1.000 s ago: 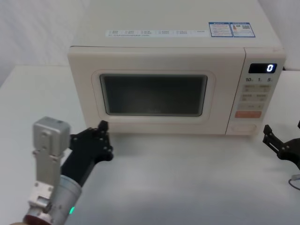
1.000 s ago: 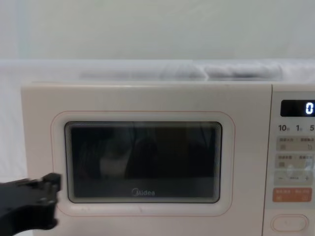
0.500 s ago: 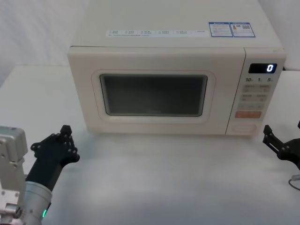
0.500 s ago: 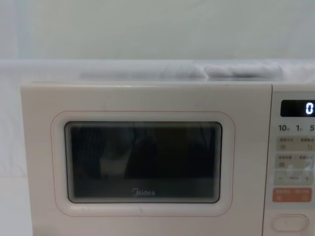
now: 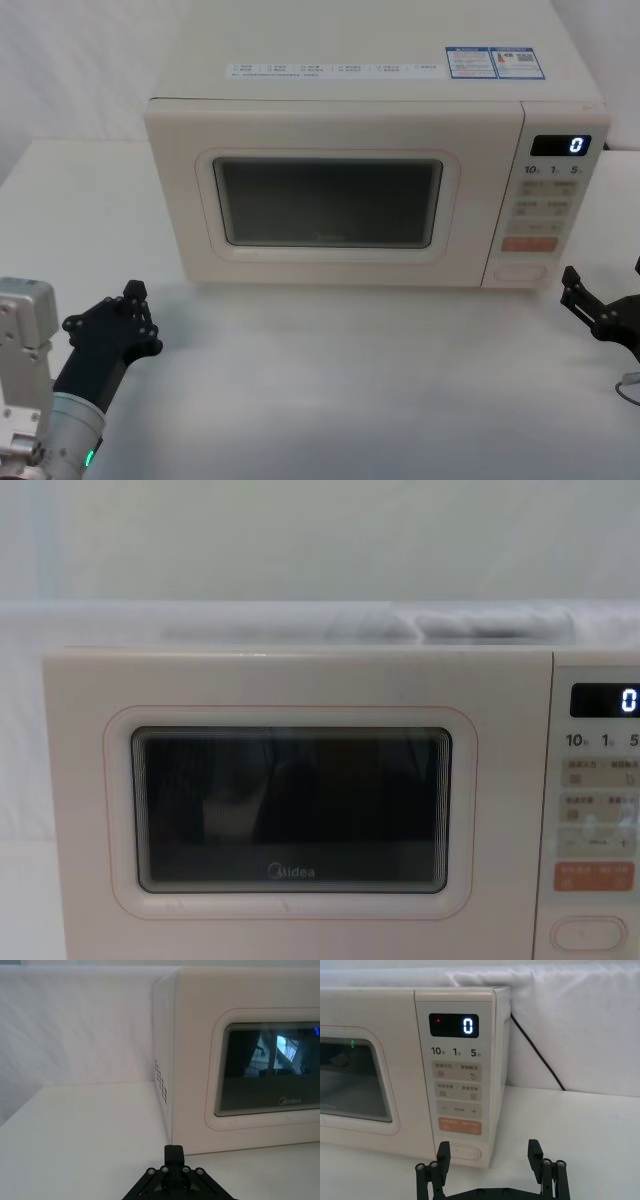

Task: Press the button to open the microwave door with one hand; close the microwave door with the other hand.

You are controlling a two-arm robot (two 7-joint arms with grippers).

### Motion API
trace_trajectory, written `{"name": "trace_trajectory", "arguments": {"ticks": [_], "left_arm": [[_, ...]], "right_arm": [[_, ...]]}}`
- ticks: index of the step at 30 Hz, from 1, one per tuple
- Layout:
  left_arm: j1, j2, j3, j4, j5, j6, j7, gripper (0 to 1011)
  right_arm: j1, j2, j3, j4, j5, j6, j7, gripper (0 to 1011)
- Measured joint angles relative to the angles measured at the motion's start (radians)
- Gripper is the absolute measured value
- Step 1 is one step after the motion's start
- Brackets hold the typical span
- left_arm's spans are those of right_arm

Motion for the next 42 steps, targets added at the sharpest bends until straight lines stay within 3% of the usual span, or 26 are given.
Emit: {"name": "trace_trajectory", "arguments": {"ticks": [9, 15, 24, 27, 30, 42], "left_arm": [[0.0, 0.0, 0.001, 0.0, 0.004, 0.003, 0.001, 0], [0.0, 0.0, 0.0, 0.0, 0.002, 0.003, 0.0, 124], [0.0, 0.001, -0.001, 0.0, 0.001, 0.003, -0.001, 426], [0.0, 0.001, -0.001, 0.0, 0.001, 0.002, -0.001, 484], [0.0, 0.001, -0.001, 0.0, 0.0, 0.002, -0.001, 630], [0.0, 0.001, -0.001, 0.0, -0.001, 0.001, -0.001, 960]], "right_arm": [[0.0, 0.0, 0.0, 0.0, 0.0, 0.0, 0.0, 1002], [0.0, 0.0, 0.0, 0.0, 0.0, 0.0, 0.0, 1002], [0.0, 0.0, 0.0, 0.0, 0.0, 0.0, 0.0, 1002], [0.0, 0.0, 0.0, 0.0, 0.0, 0.0, 0.0, 1002], [0.0, 0.0, 0.0, 0.0, 0.0, 0.0, 0.0, 1002], [0.0, 0.0, 0.0, 0.0, 0.0, 0.0, 0.0, 1002]]}}
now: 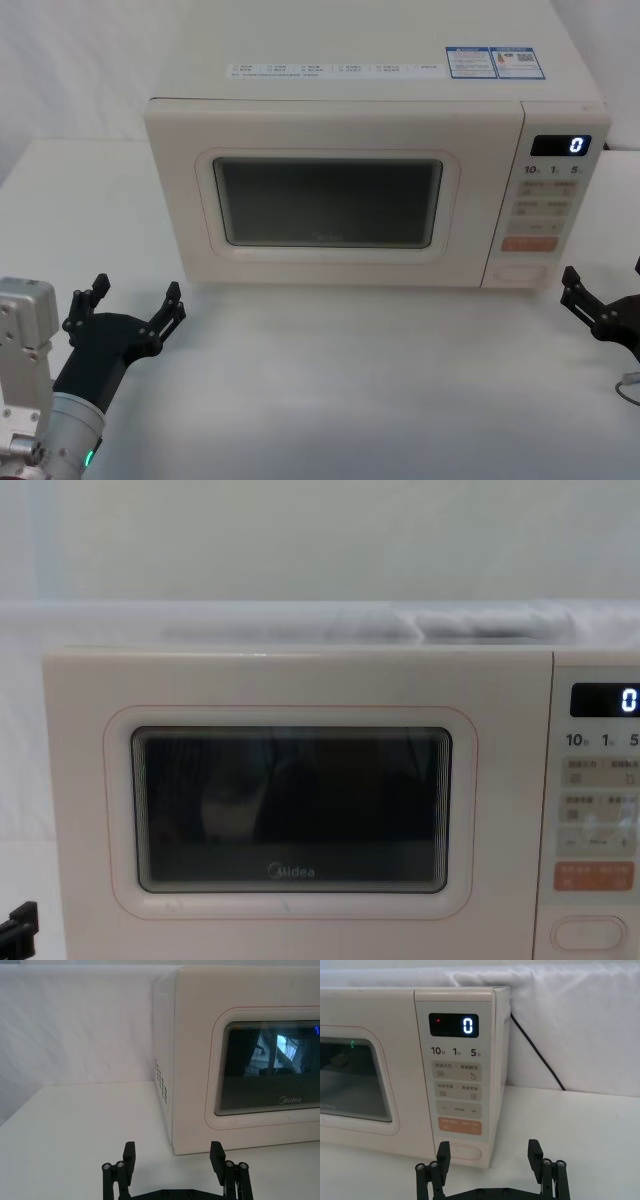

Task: Press the button to open the microwave door with one hand; close the microwave door with the other hand.

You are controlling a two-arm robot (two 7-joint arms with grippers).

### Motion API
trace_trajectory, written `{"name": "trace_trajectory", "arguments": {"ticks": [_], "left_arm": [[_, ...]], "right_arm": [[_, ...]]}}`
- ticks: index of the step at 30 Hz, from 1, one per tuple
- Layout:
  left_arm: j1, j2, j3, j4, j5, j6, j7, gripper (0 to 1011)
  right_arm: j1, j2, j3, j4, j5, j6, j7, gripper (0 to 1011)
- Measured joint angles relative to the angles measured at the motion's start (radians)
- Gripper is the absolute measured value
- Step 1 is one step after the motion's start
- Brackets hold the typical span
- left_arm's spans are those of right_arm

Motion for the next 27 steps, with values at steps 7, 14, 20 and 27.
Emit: {"name": "trace_trajectory", "arguments": {"ticks": [7, 14, 20, 27], "left_arm": [[0.0, 0.0, 0.0, 0.0, 0.0, 0.0, 0.0, 1001], [0.0, 0.0, 0.0, 0.0, 0.0, 0.0, 0.0, 1001], [0.0, 0.0, 0.0, 0.0, 0.0, 0.0, 0.0, 1001], [0.0, 0.0, 0.0, 0.0, 0.0, 0.0, 0.0, 1001]], "right_arm": [[0.0, 0.0, 0.0, 0.0, 0.0, 0.0, 0.0, 1002], [0.0, 0.0, 0.0, 0.0, 0.0, 0.0, 0.0, 1002], [0.0, 0.0, 0.0, 0.0, 0.0, 0.0, 0.0, 1002], [0.0, 0.0, 0.0, 0.0, 0.0, 0.0, 0.0, 1002]]}}
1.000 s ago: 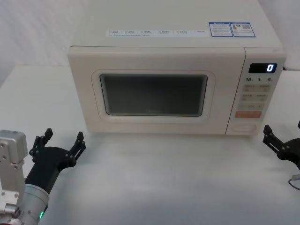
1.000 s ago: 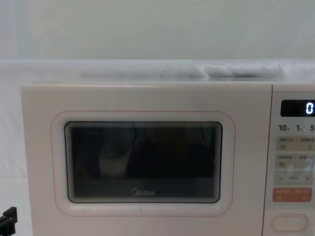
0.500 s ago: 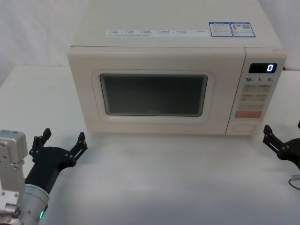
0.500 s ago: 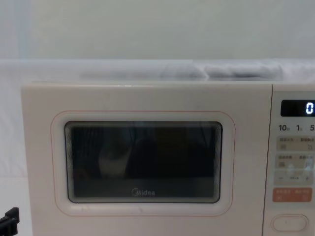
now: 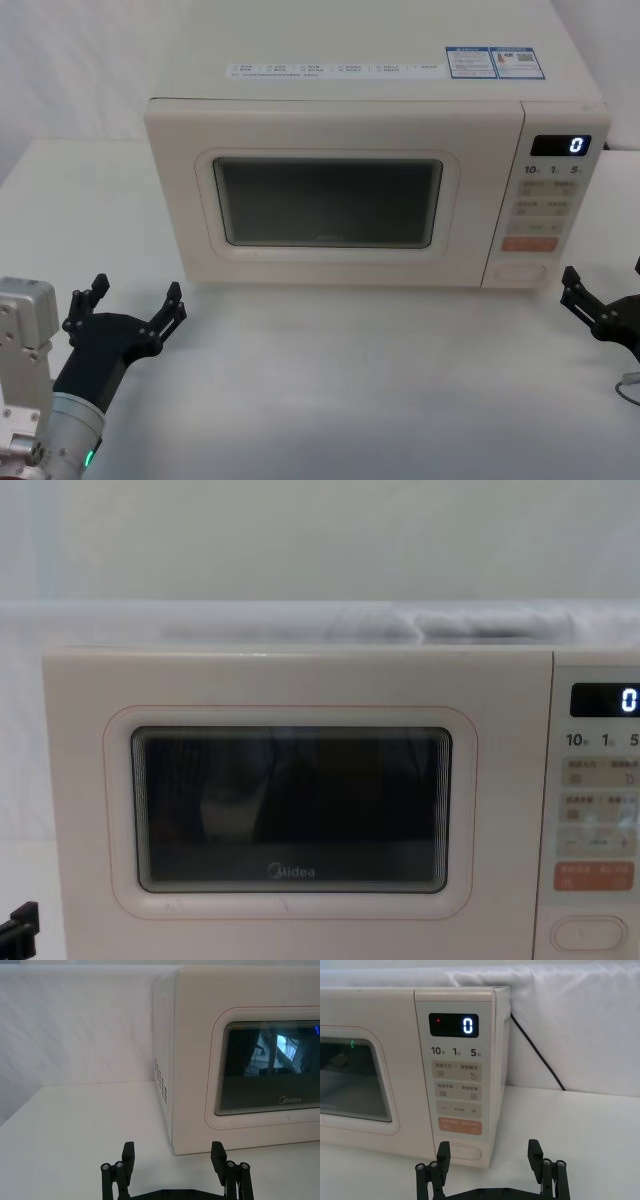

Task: Press the button to open the microwave door with one hand; close the microwave door with the other hand.

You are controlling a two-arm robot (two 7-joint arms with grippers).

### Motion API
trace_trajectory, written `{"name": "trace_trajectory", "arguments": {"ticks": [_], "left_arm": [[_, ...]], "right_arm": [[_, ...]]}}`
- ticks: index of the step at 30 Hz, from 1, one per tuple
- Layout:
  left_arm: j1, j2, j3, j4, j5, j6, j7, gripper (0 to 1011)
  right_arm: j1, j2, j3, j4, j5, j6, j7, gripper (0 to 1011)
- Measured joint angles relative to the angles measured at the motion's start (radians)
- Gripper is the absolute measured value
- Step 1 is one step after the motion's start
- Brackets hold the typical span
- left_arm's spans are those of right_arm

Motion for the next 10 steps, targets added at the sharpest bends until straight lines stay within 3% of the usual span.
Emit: {"name": "trace_trajectory", "arguments": {"ticks": [10], "left_arm": [[0.0, 0.0, 0.0, 0.0, 0.0, 0.0, 0.0, 1001]], "right_arm": [[0.0, 0.0, 0.0, 0.0, 0.0, 0.0, 0.0, 1002]]}}
